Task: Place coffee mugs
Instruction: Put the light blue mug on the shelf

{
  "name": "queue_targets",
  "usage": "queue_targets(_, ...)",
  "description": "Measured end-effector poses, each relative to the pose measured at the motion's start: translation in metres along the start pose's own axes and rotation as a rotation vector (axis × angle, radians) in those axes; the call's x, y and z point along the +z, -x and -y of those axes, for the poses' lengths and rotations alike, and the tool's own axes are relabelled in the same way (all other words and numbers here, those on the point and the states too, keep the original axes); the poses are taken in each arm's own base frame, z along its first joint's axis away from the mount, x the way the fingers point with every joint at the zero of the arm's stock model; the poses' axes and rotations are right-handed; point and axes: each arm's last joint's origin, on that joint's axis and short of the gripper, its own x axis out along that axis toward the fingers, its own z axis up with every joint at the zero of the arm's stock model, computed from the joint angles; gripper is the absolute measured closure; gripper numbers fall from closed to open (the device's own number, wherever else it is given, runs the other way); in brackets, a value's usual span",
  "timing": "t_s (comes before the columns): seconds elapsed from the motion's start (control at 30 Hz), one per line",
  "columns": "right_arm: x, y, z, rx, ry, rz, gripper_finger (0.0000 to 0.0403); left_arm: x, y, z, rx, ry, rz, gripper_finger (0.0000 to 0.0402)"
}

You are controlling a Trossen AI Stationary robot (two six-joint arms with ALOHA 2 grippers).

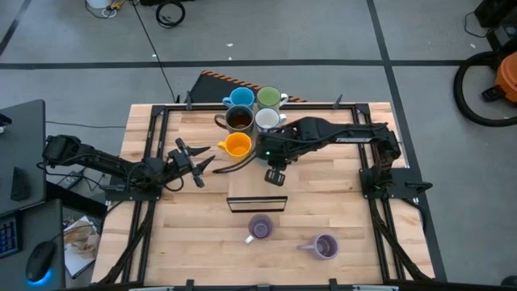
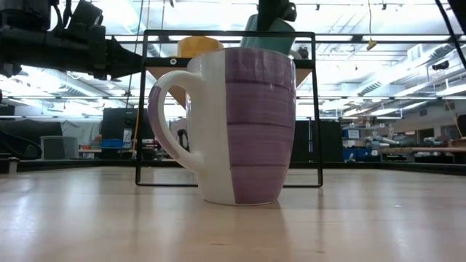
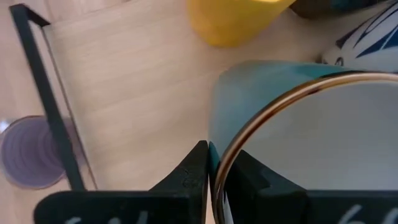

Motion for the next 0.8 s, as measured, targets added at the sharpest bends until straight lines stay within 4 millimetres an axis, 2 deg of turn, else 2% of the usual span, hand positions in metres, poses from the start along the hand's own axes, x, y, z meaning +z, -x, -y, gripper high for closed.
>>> queue_targets(0.53, 0.0080, -0.0017, 0.0058, 0.028, -0.006, 0.045, 0.0352, -0.0006, 0.0001, 0.0003, -0.002, 0.009, -0.005, 0.0230)
queue_targets(0.8, 0.0103, -0.0019, 0.0072, 0.020, -0.002, 0.065, 0.0307, -0.0007, 0.0001, 0.0003, -0.002, 0.013, -0.006, 0.0230)
